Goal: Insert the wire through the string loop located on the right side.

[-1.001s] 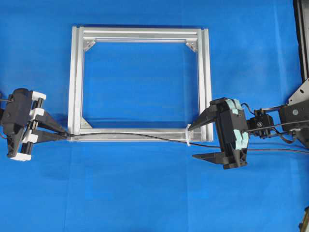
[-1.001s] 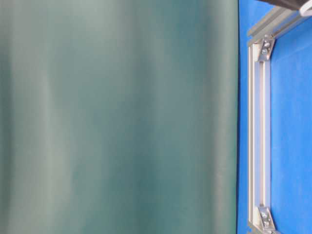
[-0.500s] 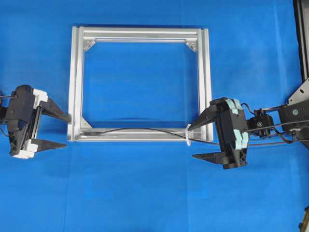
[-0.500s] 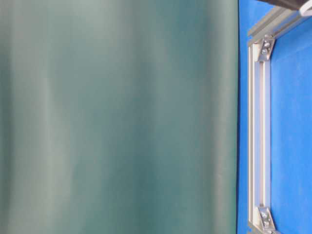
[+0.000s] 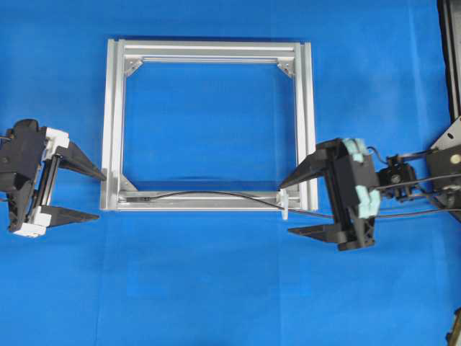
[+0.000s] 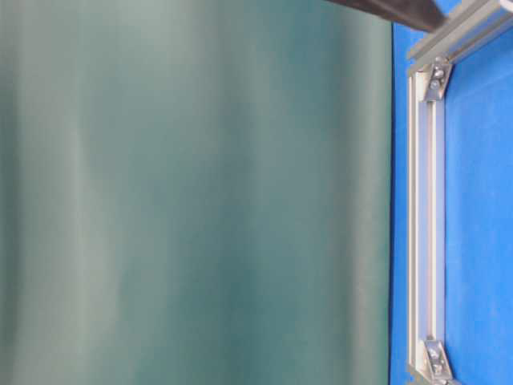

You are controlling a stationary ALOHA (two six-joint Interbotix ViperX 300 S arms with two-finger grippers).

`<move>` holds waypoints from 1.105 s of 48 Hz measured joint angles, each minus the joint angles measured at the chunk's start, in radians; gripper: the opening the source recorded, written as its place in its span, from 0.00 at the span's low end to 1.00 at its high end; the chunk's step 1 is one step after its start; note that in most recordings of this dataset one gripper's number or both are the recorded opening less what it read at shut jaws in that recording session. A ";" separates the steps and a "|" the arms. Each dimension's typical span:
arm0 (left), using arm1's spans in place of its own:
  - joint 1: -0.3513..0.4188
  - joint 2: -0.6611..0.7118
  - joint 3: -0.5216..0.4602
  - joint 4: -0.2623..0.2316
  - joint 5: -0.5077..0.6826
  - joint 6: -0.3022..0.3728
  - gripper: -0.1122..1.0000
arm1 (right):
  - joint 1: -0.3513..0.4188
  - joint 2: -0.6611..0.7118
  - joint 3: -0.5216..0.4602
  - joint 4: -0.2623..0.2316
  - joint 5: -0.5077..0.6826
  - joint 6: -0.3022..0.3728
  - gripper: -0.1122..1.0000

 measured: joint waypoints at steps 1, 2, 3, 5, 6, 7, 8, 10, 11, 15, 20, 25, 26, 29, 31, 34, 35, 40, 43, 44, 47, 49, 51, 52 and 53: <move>0.003 -0.011 -0.002 0.000 0.009 0.002 0.85 | -0.003 -0.009 0.000 0.000 0.008 0.000 0.91; 0.005 -0.021 -0.003 0.000 0.017 0.002 0.85 | -0.005 -0.020 0.000 0.000 0.012 0.000 0.91; 0.005 -0.032 -0.003 0.000 0.026 0.002 0.85 | -0.006 -0.028 0.002 0.000 0.018 0.000 0.91; 0.008 -0.054 -0.003 0.000 0.041 0.000 0.85 | -0.011 -0.043 0.000 0.000 0.026 0.000 0.91; 0.008 -0.063 -0.003 0.000 0.046 0.002 0.85 | -0.012 -0.048 0.000 0.000 0.028 0.000 0.91; 0.009 -0.071 -0.003 0.000 0.049 0.002 0.85 | -0.014 -0.055 0.000 0.000 0.029 0.000 0.91; 0.009 -0.078 -0.003 0.000 0.054 0.002 0.85 | -0.015 -0.060 0.000 0.000 0.031 0.000 0.91; 0.011 -0.092 -0.003 0.000 0.057 0.002 0.85 | -0.017 -0.067 0.002 -0.002 0.031 0.000 0.91; 0.011 -0.100 -0.003 0.000 0.060 0.002 0.85 | -0.017 -0.071 0.002 0.000 0.032 0.000 0.91; 0.011 -0.123 -0.003 0.000 0.064 0.002 0.85 | -0.017 -0.075 0.002 0.000 0.035 0.000 0.91; 0.011 -0.137 -0.003 0.000 0.069 0.002 0.85 | -0.018 -0.075 0.002 0.000 0.038 0.000 0.91; 0.012 -0.133 -0.003 0.000 0.071 0.002 0.85 | -0.018 -0.075 0.002 -0.002 0.040 0.000 0.91; 0.012 -0.133 -0.003 0.000 0.071 0.000 0.85 | -0.018 -0.075 0.002 0.000 0.038 0.000 0.91; 0.012 -0.132 -0.003 0.000 0.069 0.000 0.85 | -0.018 -0.075 0.002 -0.002 0.040 0.000 0.91; 0.011 -0.132 -0.003 0.000 0.069 0.000 0.85 | -0.018 -0.075 0.002 -0.002 0.040 0.000 0.91; 0.012 -0.130 -0.003 0.000 0.071 0.000 0.85 | -0.018 -0.075 0.002 -0.002 0.040 0.000 0.91; 0.012 -0.130 -0.003 0.000 0.071 0.000 0.85 | -0.018 -0.075 0.000 -0.002 0.040 0.000 0.91; 0.012 -0.129 -0.003 0.000 0.071 0.000 0.85 | -0.018 -0.075 0.002 -0.002 0.040 0.000 0.91; 0.012 -0.129 -0.003 0.000 0.072 0.000 0.85 | -0.018 -0.075 0.002 -0.002 0.040 0.000 0.91; 0.011 -0.129 -0.003 0.000 0.071 0.000 0.85 | -0.018 -0.075 0.002 -0.002 0.040 0.000 0.91; 0.012 -0.129 -0.003 0.002 0.071 0.000 0.85 | -0.018 -0.075 0.000 -0.003 0.040 0.000 0.91; 0.012 -0.129 -0.003 0.000 0.072 0.000 0.84 | -0.018 -0.075 0.002 -0.003 0.040 0.000 0.91; 0.012 -0.127 -0.003 0.000 0.071 0.002 0.85 | -0.018 -0.074 0.002 -0.003 0.040 0.000 0.91; 0.012 -0.127 -0.005 0.000 0.071 0.000 0.85 | -0.018 -0.075 0.002 -0.003 0.040 0.000 0.91; 0.012 -0.127 -0.003 0.000 0.072 0.000 0.85 | -0.018 -0.075 0.002 -0.003 0.040 -0.002 0.91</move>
